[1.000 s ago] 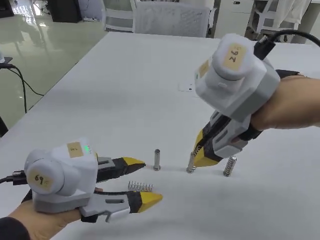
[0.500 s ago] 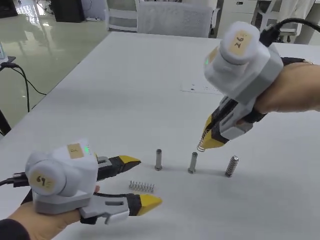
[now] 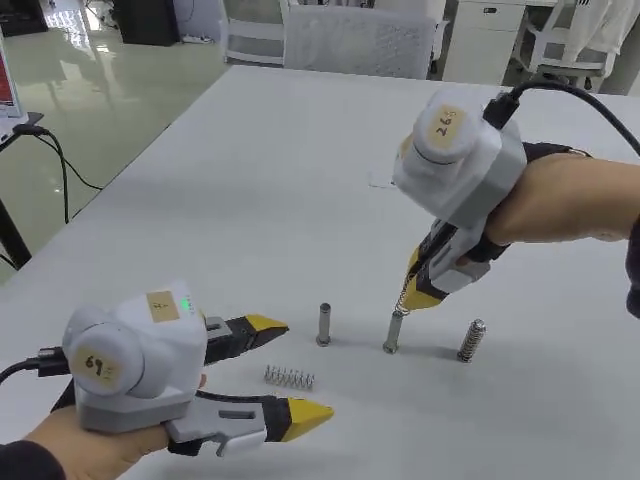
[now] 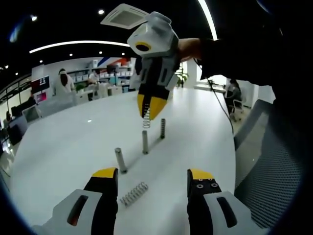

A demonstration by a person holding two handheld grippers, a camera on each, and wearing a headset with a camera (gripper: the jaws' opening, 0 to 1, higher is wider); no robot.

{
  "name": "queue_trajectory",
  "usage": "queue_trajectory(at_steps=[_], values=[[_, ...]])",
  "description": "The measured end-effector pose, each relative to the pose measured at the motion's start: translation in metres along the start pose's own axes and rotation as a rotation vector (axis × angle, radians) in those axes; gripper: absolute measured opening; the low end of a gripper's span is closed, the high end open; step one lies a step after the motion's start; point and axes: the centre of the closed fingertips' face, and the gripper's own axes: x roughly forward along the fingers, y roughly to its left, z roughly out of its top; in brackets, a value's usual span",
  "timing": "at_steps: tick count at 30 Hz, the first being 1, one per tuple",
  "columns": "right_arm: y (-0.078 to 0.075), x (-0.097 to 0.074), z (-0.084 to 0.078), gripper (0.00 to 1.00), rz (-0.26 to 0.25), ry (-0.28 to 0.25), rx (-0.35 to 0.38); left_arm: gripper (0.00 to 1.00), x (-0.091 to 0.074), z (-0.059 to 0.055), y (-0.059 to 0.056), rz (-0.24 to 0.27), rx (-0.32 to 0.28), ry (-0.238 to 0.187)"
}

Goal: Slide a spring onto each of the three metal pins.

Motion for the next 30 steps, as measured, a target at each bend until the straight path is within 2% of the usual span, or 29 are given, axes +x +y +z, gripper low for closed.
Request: queue_trajectory(at_steps=[18, 30], values=[[0.003, 0.012, -0.001, 0.08, 0.021, 0.019, 0.02, 0.5, -0.001, 0.002, 0.0, -0.004, 0.001, -0.008], [0.001, 0.037, -0.012, 0.08, 0.026, 0.077, 0.012, 0.5, -0.001, 0.004, 0.002, 0.0, -0.001, -0.01]])
